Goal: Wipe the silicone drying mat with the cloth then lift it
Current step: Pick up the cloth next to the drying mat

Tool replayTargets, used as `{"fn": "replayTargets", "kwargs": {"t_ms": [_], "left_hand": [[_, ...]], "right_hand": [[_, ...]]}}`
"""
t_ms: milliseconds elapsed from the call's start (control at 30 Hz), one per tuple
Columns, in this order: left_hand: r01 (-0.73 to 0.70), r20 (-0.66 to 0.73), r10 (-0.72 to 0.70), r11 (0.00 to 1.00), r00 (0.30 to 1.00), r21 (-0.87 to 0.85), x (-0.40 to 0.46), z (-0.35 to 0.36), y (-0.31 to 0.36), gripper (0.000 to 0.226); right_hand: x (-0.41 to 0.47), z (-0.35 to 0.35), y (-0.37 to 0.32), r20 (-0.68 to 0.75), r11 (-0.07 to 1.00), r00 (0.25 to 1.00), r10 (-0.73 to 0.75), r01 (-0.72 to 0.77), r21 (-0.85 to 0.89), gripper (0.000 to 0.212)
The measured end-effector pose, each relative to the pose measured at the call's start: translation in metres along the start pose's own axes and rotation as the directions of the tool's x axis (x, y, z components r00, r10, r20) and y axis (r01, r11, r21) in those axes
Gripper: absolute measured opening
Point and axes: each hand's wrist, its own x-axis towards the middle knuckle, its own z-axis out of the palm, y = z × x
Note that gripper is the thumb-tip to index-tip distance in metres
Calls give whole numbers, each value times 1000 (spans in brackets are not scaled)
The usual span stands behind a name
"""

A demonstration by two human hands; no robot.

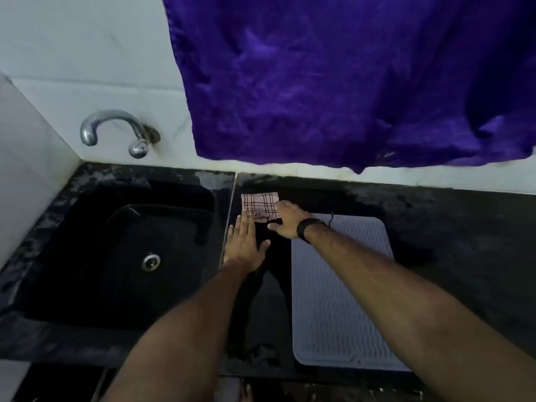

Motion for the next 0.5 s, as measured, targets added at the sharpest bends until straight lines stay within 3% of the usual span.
{"fn": "replayTargets", "kwargs": {"t_ms": [200,300,433,500], "left_hand": [[49,60,-48,998,997,-26,0,74,-9,82],[15,-16,-15,1000,1000,-14,-2,94,-19,82],[1,-92,-2,1000,996,-8,-4,101,-21,82],[3,-86,-4,1000,996,-12,-2,101,-20,81]], "right_hand": [[50,41,-1,0,1000,1000,21,-21,6,79],[77,50,-6,-72,999,997,-41,40,-14,80],[101,65,-5,-3,998,1000,-29,29,-61,91],[106,73,-1,-43,994,998,-47,42,-98,85]]}}
